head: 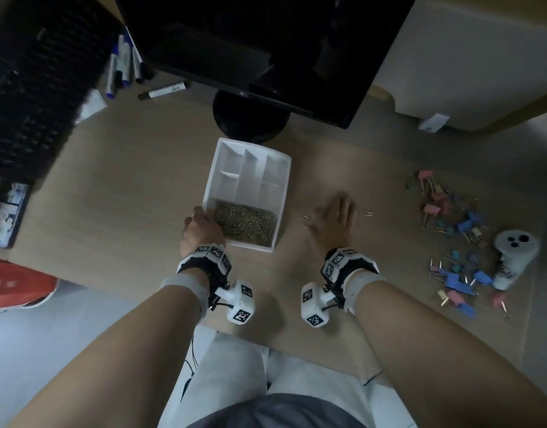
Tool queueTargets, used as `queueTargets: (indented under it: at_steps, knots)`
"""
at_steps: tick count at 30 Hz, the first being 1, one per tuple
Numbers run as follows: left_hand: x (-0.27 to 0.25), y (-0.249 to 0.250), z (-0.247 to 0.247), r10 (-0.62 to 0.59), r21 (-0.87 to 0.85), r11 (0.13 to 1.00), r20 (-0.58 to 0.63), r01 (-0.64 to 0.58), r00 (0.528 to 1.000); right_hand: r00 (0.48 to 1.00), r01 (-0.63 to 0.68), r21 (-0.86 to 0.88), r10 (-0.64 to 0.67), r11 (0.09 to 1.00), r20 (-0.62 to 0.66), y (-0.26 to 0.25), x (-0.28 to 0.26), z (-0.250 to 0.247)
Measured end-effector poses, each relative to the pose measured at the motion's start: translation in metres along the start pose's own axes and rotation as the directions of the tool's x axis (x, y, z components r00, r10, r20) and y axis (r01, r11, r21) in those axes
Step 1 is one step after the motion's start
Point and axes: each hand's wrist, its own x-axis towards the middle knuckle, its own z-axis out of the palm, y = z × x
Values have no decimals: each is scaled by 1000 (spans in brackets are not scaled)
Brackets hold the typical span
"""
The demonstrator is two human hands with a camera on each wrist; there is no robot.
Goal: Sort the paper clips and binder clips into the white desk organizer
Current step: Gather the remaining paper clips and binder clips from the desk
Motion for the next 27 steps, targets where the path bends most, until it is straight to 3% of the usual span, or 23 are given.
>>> queueTargets:
  at_steps: [2,7,11,14,17,23,27]
  knots:
    - [-1,-2,1,5,-9,1000,7,-5,1000,998,60,-28,-61,998,-34,-3,-11,4]
    - [-8,-5,2,42,6,999,32,-42,999,984,36,25,-31,999,-174,-20,-17,-16]
    - [-9,-7,-2,59,28,998,48,-61,997,997,47,14,-46,999,-63,-25,7,-27]
    - [-10,-10,-2,90,43,995,39,-92,995,990,123,-99,-129,987,-54,-25,1,-22]
    - [-10,-12,-2,105,37,994,34,-106,994,987,140,-65,-144,988,-69,-22,-9,-14]
    - [-7,-13,-2,136,52,989,55,-139,989,988,60,37,-54,998,-145,-12,-23,-5]
    - [-3,-14,-1,154,62,985,73,-159,985,994,2,119,11,993,-108,-17,-24,-11]
